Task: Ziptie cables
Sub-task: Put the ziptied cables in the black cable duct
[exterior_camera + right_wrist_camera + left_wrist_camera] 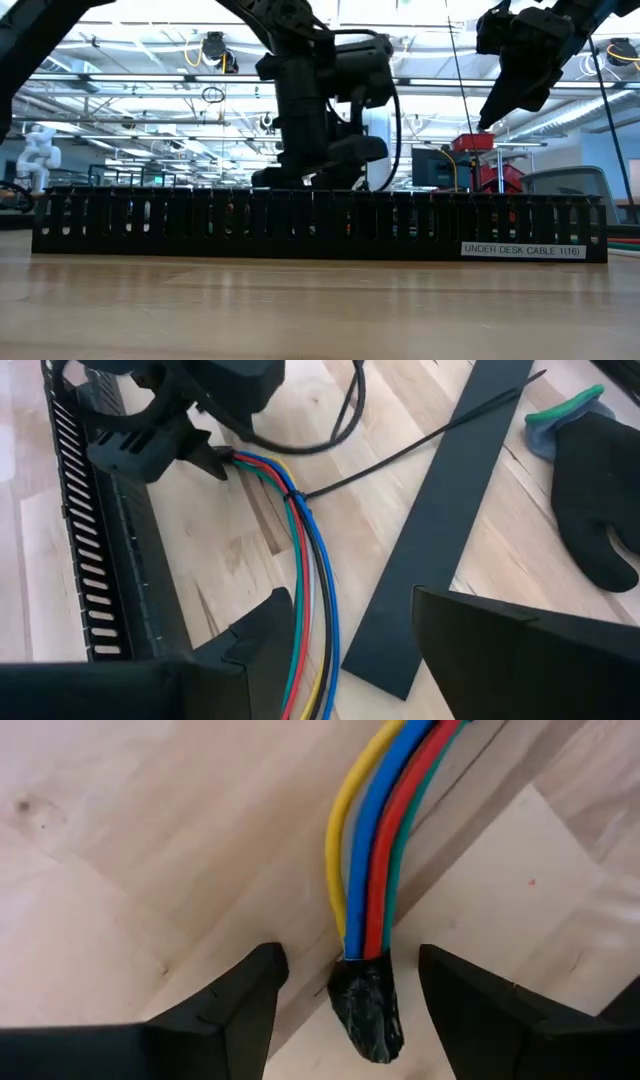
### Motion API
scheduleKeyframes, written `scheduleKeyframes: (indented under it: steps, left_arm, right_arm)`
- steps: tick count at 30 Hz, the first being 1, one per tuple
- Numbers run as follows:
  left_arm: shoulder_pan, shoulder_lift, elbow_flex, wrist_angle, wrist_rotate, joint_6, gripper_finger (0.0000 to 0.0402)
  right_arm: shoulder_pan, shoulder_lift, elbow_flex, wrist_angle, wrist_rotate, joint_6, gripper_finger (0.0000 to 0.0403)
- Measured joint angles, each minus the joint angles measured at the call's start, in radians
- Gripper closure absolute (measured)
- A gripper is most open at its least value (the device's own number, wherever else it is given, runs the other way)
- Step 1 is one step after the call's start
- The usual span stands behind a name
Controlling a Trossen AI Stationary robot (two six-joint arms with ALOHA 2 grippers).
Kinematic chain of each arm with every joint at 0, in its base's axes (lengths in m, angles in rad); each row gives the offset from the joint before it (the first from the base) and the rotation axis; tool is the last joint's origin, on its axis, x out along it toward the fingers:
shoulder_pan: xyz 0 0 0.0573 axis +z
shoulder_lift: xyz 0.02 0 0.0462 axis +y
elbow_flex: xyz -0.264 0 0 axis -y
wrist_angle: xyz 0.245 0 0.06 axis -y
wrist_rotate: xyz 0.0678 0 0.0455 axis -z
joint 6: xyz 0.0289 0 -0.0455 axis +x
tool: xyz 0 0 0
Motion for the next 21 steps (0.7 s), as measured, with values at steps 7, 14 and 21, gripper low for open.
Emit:
scheduleKeyframes:
  steps: [7,14,21]
  left_arm:
    - [-0.002,-0.001,-0.063,0.04,-0.043,-0.053,0.0267]
    - [-0.003,-0.003,-0.07,0.061,-0.075,-0.004,0.0367]
    - [-0.003,-0.02,-0.057,0.022,-0.103,0.038,0.0367]
  right_arm:
    - [0.0,0.0,0.0,0.006,0.0,0.004,0.0211]
    - [0.0,0.0,0.0,0.009,0.002,0.022,0.0211]
    - [0.0,0.0,0.0,0.018,0.007,0.023,0.0211]
